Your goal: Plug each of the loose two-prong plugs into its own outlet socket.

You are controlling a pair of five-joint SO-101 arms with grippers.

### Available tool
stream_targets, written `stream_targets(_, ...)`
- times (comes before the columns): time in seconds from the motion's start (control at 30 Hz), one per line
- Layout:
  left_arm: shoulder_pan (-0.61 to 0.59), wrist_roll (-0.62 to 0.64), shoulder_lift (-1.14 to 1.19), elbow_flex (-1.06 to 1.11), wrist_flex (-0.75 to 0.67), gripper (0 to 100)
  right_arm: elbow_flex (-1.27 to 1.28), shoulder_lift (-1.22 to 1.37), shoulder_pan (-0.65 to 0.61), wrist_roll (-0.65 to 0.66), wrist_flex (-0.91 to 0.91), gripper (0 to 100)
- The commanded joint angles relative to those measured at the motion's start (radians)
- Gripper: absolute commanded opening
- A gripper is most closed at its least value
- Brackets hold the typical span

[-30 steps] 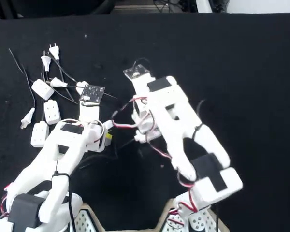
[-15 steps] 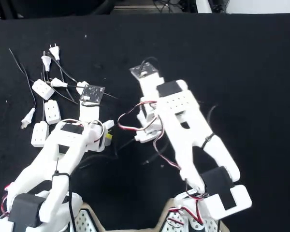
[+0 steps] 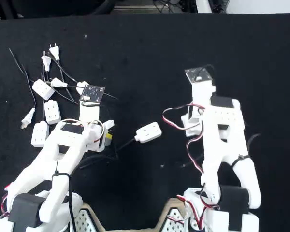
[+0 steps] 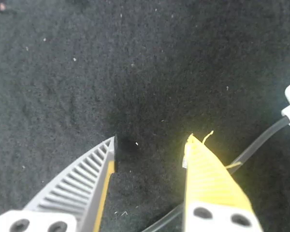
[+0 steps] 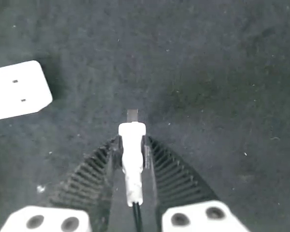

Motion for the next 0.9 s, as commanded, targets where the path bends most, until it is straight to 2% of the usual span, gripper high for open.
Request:
stream_targets(0.0, 0.007, -0.002, -0.005, -0.013, -0.011, 23, 0.015, -0.016, 0.023, 0.011, -0.064, 1.1)
stream_targets(0.37, 0.007, -0.002, -0.005, -0.016, -0.011, 23, 0.015, 0.01, 0.015, 0.002, -0.058, 1.1)
stream_targets(0.53, 0.005, -0.002, -0.005, -0.016, -0.011, 23, -0.028, 0.018, -0.032, 0.011, 0.129, 1.1)
stream_targets(0.6, 0.012, -0.002, -0.005, -0.016, -0.012, 23, -0.033, 0.016, -0.049, 0.011, 0.15, 1.1)
stream_targets(0.87, 0.005, -0.002, -0.005, -0.015, -0.012, 23, 0.004, 0.018, -0.049, -0.037, -0.144, 1.1)
